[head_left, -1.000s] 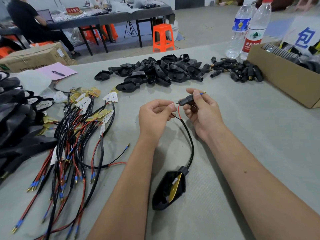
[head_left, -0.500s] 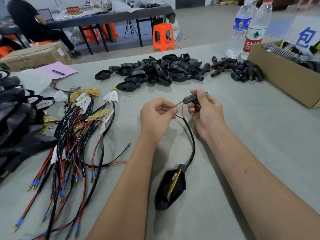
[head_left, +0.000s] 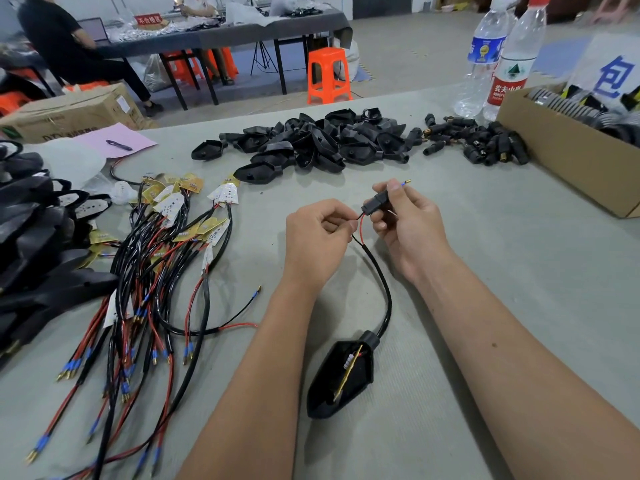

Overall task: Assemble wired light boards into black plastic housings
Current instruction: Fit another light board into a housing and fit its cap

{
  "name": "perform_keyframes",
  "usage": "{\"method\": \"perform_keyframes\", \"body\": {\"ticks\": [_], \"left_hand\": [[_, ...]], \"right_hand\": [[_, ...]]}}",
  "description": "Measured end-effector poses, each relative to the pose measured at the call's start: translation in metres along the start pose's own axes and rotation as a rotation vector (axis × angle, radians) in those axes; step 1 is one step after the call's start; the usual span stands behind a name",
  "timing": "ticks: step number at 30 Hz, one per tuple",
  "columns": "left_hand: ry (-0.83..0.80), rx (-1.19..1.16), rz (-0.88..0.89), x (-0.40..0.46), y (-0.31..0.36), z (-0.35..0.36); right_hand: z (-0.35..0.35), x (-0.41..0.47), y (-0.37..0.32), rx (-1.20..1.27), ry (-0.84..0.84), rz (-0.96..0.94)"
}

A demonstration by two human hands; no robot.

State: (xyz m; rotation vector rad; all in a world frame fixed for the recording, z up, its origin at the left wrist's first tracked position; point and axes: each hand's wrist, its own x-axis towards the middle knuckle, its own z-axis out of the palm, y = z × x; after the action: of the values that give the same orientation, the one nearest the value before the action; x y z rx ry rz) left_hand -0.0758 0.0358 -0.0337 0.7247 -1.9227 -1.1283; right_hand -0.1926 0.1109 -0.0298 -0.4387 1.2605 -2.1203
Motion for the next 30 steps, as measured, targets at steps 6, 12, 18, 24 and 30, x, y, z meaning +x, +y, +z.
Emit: {"method": "perform_keyframes", "body": {"ticks": [6,12,18,24,30], "left_hand": [[0.050,-0.112,-0.066,0.0002,0.0011,-0.0009],[-0.070,-0.256,-0.220,-0.0009,0.0016,-0.0002],[-0.048,-0.290,-0.230,0.0007,0.0033,-0.0006],[-0.017,-0.335,-0.219,0.0009,0.0038,-0.0007],[-0.099,-0.365,-0.239,-0.0019,0.0052,0.0022]], "right_hand": [[-0.0011,-0.0015,0.0003,0.000,-0.063,0.018],[-0.0028,0.0004,0.0007,0.100,0.027,-0.013],[-0.0025,0.0011,0.0012,0.034,-0.017,-0.003],[-0.0029,0.0010,0.0015,-0.019,-0.039,-0.009],[-0.0016,-0.0017,0.0005,-0.041,-0.043,0.003]]}}
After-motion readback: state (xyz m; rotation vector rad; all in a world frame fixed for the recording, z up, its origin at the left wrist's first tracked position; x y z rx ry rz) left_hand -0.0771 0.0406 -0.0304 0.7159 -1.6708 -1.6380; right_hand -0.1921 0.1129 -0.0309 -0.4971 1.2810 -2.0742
